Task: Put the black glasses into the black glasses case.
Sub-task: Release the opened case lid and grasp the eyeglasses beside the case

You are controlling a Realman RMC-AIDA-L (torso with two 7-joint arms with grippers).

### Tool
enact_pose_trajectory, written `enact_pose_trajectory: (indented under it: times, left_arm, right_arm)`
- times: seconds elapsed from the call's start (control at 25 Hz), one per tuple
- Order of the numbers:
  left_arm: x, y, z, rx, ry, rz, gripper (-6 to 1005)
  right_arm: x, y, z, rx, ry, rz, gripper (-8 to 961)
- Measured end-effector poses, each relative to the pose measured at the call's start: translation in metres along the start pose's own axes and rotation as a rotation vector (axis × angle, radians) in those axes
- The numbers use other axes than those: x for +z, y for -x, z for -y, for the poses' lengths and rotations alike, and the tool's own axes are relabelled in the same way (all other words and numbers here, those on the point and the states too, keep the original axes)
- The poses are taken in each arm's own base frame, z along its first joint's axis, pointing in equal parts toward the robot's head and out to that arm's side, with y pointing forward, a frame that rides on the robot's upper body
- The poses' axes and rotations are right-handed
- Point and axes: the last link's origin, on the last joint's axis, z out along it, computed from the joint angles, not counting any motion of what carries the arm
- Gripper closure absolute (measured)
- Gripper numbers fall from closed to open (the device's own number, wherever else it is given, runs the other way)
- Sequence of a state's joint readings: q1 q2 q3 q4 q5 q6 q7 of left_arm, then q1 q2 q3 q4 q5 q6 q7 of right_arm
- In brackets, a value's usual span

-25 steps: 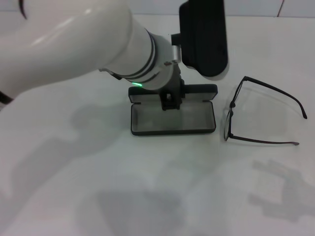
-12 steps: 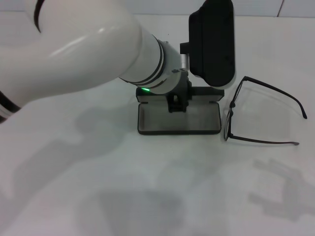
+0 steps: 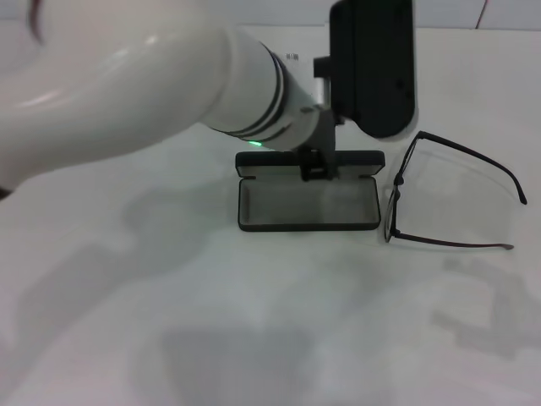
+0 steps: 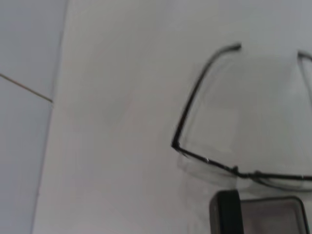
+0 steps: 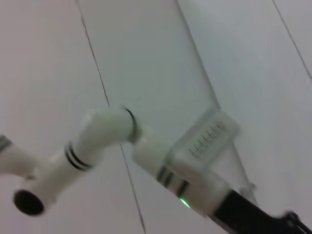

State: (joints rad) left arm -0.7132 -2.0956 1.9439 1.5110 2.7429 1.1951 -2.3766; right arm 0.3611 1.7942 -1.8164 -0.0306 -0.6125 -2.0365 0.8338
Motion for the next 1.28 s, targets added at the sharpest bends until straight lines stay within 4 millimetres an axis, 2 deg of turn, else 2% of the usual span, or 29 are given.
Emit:
enact_pose_trajectory:
  times: [0.08,0.16,0.36,0.52,0.6,0.76,0.84,1.0,1.08,1.2,1.28]
  left_arm:
    - [-0.012,-0.002,0.003,-0.030,-0.030,-0.040,539]
    - [-0.029,-0.005,0.007,-0.087,-0.056,-0.117,539]
    - [-0.072,-0.005,0.013,-0.323,-0.031,-0.419,540]
    - [-0.098,0.021,0.009,-0.487,0.031,-0.730,545]
    - [-0.101,0.038,0.004,-0.544,0.040,-0.855,548]
    - [-0.091,0.070,-0.010,-0.665,0.074,-0.974,602]
    - [-0.082,0.082,-0.019,-0.702,0.106,-0.983,637]
    - [-0.062,0.104,-0.036,-0.785,0.149,-1.017,635]
    - [-0.059,0.109,-0.040,-0.796,0.151,-1.024,634]
    - [-0.043,0.128,-0.058,-0.818,0.163,-1.042,634]
    - [-0.040,0.132,-0.061,-0.833,0.164,-1.041,634]
  right_arm:
    - [0.001,0.006,0.012,-0.055,-0.003,-0.044,104]
    - [0.004,0.023,0.033,-0.118,0.009,-0.094,104]
    - [0.024,0.062,0.064,-0.211,0.113,-0.174,104]
    - [0.057,0.093,0.092,-0.263,0.220,-0.324,108]
    - [0.072,0.104,0.102,-0.275,0.258,-0.408,111]
    - [0.108,0.120,0.122,-0.289,0.325,-0.693,132]
    - [0.123,0.125,0.125,-0.302,0.341,-0.813,149]
    - [0.157,0.136,0.129,-0.407,0.324,-1.070,183]
    - [0.165,0.138,0.127,-0.458,0.312,-1.149,200]
    - [0.174,0.137,0.122,-0.536,0.273,-1.271,225]
    - [0.177,0.135,0.117,-0.573,0.246,-1.361,255]
